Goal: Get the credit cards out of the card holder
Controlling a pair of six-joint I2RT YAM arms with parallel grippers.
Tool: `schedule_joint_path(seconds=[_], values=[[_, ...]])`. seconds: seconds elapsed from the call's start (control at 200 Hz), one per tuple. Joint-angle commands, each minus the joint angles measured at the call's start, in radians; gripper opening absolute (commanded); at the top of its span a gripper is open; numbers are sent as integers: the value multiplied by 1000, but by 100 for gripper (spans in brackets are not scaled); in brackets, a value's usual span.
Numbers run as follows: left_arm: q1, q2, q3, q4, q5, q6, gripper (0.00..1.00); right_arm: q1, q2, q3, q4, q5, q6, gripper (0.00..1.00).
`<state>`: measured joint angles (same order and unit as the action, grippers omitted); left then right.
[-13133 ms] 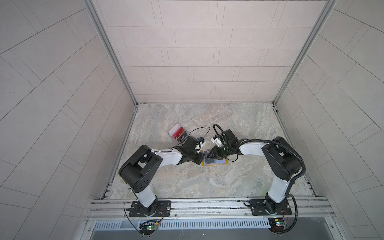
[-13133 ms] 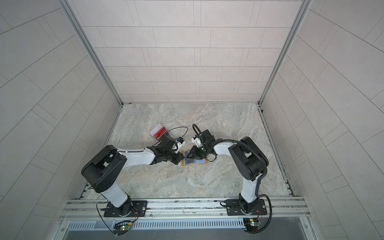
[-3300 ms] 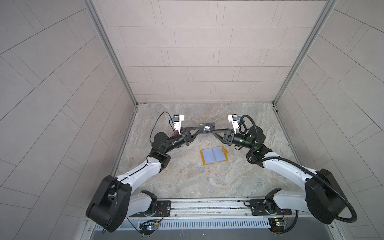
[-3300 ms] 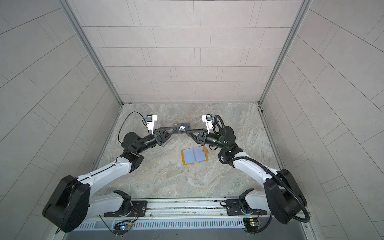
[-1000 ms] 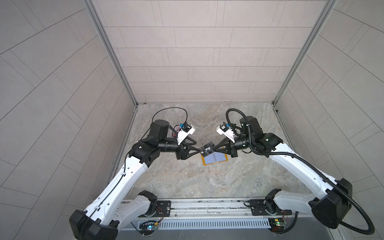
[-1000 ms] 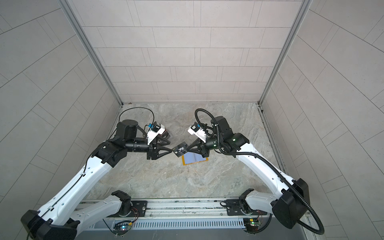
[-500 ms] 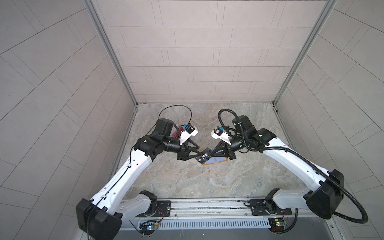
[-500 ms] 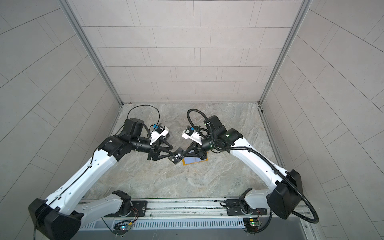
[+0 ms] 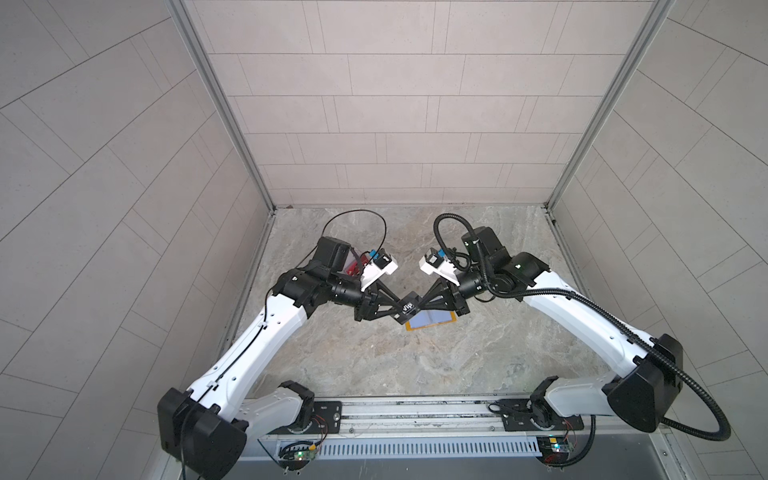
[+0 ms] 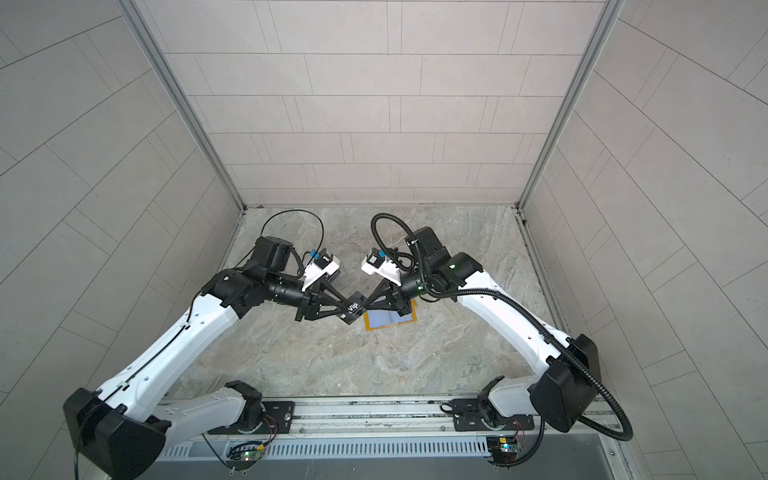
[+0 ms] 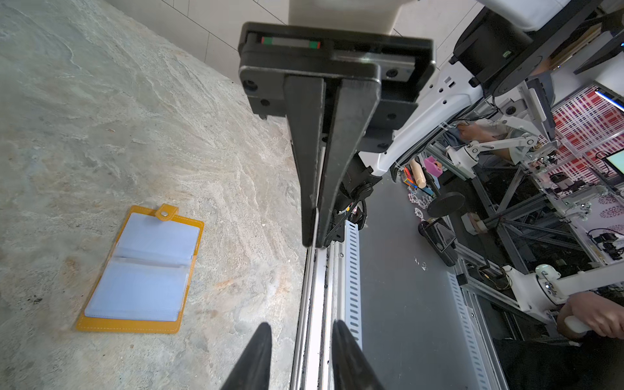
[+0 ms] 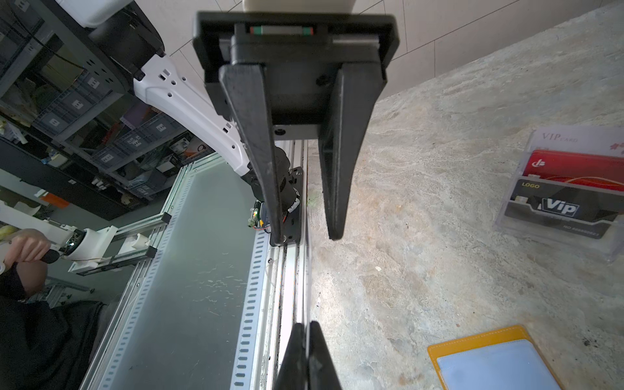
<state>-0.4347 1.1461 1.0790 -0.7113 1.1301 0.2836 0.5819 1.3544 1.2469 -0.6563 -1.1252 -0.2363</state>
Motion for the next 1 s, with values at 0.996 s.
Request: schedule_joint_path(seconds=[0.996], values=[[-32, 35, 62, -45, -35, 33, 2, 3, 58, 60, -8, -23, -34, 0]])
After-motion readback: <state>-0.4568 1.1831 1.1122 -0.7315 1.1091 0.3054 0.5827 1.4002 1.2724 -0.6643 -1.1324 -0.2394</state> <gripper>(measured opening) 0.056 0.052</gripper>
